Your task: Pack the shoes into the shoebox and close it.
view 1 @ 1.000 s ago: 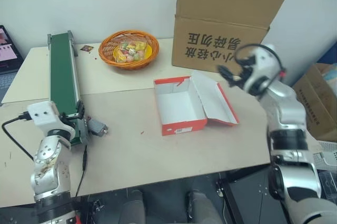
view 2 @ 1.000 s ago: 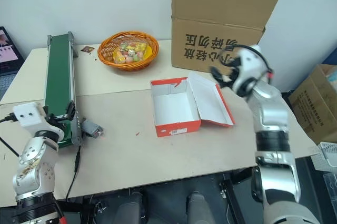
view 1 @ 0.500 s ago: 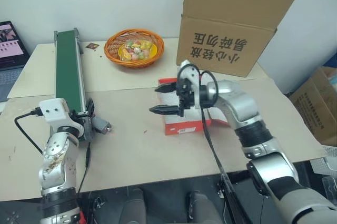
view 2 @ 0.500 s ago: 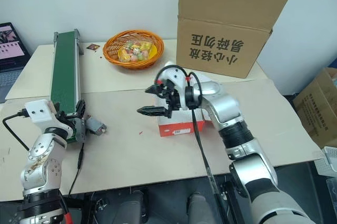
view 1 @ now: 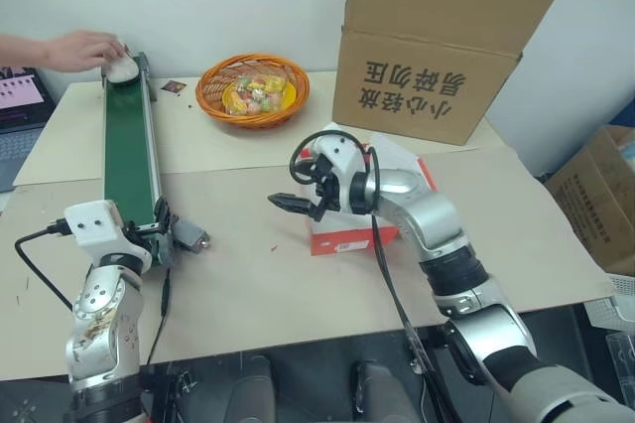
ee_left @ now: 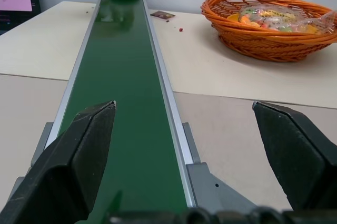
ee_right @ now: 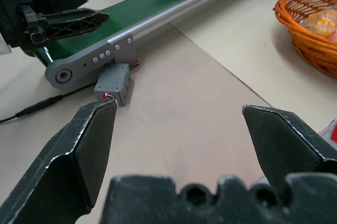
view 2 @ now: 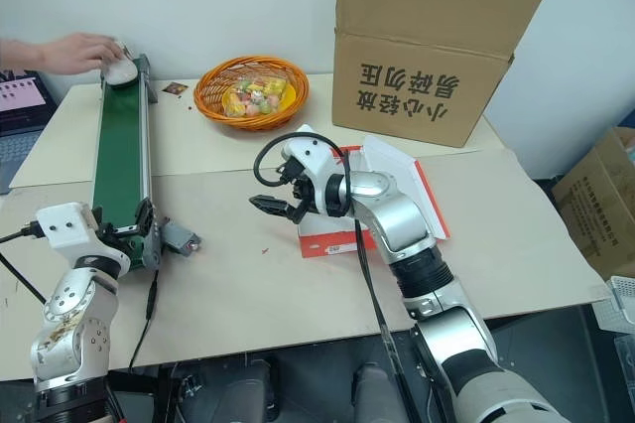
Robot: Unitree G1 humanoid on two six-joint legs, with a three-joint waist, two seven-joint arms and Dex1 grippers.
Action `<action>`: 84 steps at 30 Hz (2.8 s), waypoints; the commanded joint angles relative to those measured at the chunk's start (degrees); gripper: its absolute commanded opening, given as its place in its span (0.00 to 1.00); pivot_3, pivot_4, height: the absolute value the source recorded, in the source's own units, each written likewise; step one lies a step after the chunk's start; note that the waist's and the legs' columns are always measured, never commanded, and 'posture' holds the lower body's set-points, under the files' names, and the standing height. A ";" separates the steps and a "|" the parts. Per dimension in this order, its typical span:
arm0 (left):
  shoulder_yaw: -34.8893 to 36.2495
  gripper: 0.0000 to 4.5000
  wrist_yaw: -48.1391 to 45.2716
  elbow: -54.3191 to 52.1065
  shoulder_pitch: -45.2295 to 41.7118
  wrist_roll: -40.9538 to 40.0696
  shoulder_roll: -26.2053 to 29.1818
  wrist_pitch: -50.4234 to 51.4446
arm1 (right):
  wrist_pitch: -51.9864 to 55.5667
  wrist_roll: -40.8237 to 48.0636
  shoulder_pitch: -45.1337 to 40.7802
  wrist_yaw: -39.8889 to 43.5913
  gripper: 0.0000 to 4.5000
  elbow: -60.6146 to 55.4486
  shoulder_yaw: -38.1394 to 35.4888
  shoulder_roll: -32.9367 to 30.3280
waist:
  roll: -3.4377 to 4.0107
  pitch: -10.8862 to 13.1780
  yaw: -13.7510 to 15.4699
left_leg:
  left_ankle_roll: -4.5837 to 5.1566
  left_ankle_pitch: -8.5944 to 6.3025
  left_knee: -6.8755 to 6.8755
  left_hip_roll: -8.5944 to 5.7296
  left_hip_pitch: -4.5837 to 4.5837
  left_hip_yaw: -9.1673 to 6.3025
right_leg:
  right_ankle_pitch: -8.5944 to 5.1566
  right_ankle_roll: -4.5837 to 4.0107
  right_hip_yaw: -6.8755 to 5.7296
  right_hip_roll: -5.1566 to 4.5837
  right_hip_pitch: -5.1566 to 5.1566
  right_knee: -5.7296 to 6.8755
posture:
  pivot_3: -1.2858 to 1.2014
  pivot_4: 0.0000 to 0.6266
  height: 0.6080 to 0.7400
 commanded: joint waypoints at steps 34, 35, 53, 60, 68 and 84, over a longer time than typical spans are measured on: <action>10.39 0.99 12.38 -17.39 -11.68 -11.33 3.92 43.43 | -2.46 2.57 9.94 -0.05 1.00 -14.77 -1.95 -6.04 | -0.23 0.07 -0.16 | 0.02 0.01 0.02 -0.02 0.03 -0.03 | 0.00 0.07 0.17 0.11 -0.01 0.00 | 0.52 0.24 0.85; 10.78 0.99 12.67 -17.26 -12.12 -11.57 3.75 44.08 | -2.91 2.40 9.87 0.47 1.00 -14.63 -1.60 -6.23 | -0.26 0.07 -0.05 | 0.02 0.01 0.03 -0.02 0.04 -0.03 | 0.01 0.08 0.17 0.11 0.00 0.00 | 0.52 0.24 0.85; 11.46 0.99 14.25 -15.65 -16.60 -5.67 11.43 55.94 | -2.70 2.78 11.06 1.73 1.00 -16.56 0.56 -5.50 | -0.41 0.08 -0.07 | -0.01 0.00 0.04 -0.03 0.04 -0.01 | 0.04 0.10 0.17 0.07 0.00 -0.01 | 0.52 0.24 0.85; 10.62 0.99 12.68 -14.58 -17.11 -3.59 12.08 55.56 | -2.05 3.25 11.46 1.25 1.00 -17.51 0.70 -4.77 | -0.44 0.08 -0.02 | -0.01 0.00 0.02 -0.03 0.04 0.00 | 0.05 0.09 0.16 0.07 0.00 -0.03 | 0.52 0.24 0.85; 10.04 0.99 11.65 -13.35 -17.33 -1.37 11.52 55.81 | -0.90 4.28 11.03 0.80 1.00 -19.28 0.01 -4.12 | -0.44 0.07 -0.03 | -0.01 0.00 0.02 -0.03 0.04 0.00 | 0.05 0.09 0.16 0.07 -0.01 -0.02 | 0.52 0.24 0.85; 13.63 0.65 10.35 -13.58 -17.68 -0.26 3.24 61.78 | 3.66 12.16 5.82 -2.54 1.00 -22.78 -5.95 -2.94 | -0.53 0.06 0.53 | -0.02 0.00 0.02 -0.03 0.13 -0.03 | 0.09 0.05 0.13 0.06 0.05 0.05 | 0.52 0.24 0.85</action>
